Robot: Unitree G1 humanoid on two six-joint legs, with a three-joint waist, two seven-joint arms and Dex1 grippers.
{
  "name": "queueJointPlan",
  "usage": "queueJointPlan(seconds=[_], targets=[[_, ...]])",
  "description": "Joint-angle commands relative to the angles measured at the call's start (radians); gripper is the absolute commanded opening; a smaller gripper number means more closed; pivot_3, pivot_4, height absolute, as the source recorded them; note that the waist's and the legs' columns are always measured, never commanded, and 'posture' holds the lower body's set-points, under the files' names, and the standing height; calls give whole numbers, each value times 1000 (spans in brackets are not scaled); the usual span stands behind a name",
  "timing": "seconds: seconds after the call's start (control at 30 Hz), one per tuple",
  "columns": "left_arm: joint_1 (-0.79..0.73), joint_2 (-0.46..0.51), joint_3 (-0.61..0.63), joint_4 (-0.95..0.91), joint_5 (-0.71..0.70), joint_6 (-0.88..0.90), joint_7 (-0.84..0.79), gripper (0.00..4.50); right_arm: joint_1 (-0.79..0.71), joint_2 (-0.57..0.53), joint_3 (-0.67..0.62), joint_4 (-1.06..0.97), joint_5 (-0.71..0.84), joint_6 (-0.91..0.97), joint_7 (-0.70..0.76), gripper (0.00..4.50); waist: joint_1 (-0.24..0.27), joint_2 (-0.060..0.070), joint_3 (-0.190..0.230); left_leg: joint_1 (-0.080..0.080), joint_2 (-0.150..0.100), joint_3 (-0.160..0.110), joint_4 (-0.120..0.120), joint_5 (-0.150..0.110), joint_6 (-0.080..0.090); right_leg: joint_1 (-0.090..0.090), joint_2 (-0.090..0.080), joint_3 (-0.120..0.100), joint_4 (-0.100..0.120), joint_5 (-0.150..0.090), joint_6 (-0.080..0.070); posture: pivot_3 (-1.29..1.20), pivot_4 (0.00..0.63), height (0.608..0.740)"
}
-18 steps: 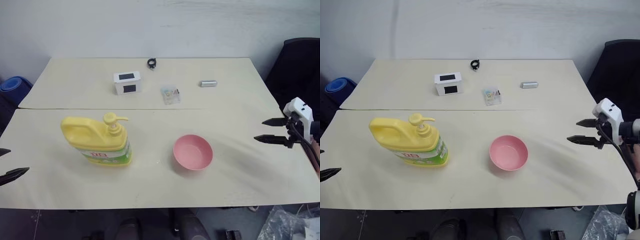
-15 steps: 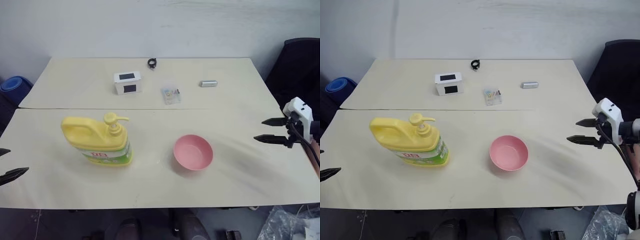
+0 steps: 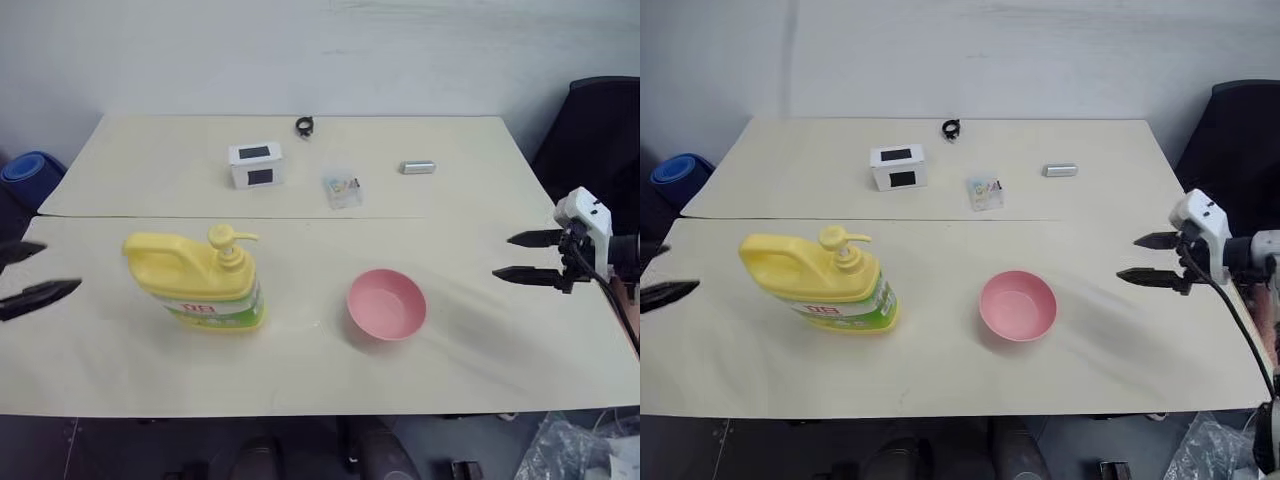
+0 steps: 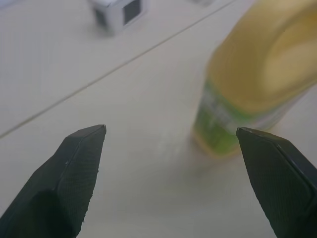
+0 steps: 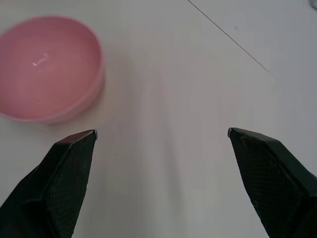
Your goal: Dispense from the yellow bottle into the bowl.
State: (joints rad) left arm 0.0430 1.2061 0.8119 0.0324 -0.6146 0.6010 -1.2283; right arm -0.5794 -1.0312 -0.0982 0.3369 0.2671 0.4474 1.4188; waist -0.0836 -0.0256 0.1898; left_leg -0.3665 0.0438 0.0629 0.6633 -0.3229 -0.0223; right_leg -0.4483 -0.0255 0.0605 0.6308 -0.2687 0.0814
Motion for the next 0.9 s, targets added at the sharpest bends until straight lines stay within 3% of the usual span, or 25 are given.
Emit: queueJointPlan(seconds=[0.03,0.2,0.3,0.4,0.7,0.8,0.9], targets=[[-59,68,70,-214,-236,229,-44,4494,83,-51,-55,-335,136,167,10,4386,3,0,0,-1,0,-1,0,0,0,0,0,0,0,0,0,0,150,740],[-83,96,57,-443,-373,348,-70,4494,182,-27,-62,-664,234,310,-92,4386,1,0,0,1,-1,-2,0,0,0,0,1,1,1,0,0,0,150,740],[-15,98,38,-605,-357,342,-134,4494,246,-11,-60,-812,268,358,-167,4386,1,0,0,1,-1,-1,1,0,-1,0,3,1,2,-1,-1,0,150,740],[32,87,-21,-690,-307,285,-158,4494,346,-15,7,-927,209,313,-231,4386,7,0,0,2,-5,-1,1,0,-2,0,9,1,1,-1,-1,0,150,740],[-20,117,-144,-686,-283,210,-175,4494,381,133,302,-895,-50,188,-491,4386,4,-4,-1,2,-5,-1,3,1,-2,0,14,6,1,-1,-1,0,150,740],[-44,116,-170,-681,-281,204,-159,4500,378,170,366,-841,-127,136,-533,3840,5,-4,-1,2,-5,-1,3,1,-2,0,15,6,2,-1,-1,0,150,740],[-68,118,-186,-681,-291,213,-140,4500,384,189,406,-810,-165,99,-542,2763,5,-4,-1,1,-5,-1,3,1,-2,0,15,7,2,-1,-1,0,150,740]])
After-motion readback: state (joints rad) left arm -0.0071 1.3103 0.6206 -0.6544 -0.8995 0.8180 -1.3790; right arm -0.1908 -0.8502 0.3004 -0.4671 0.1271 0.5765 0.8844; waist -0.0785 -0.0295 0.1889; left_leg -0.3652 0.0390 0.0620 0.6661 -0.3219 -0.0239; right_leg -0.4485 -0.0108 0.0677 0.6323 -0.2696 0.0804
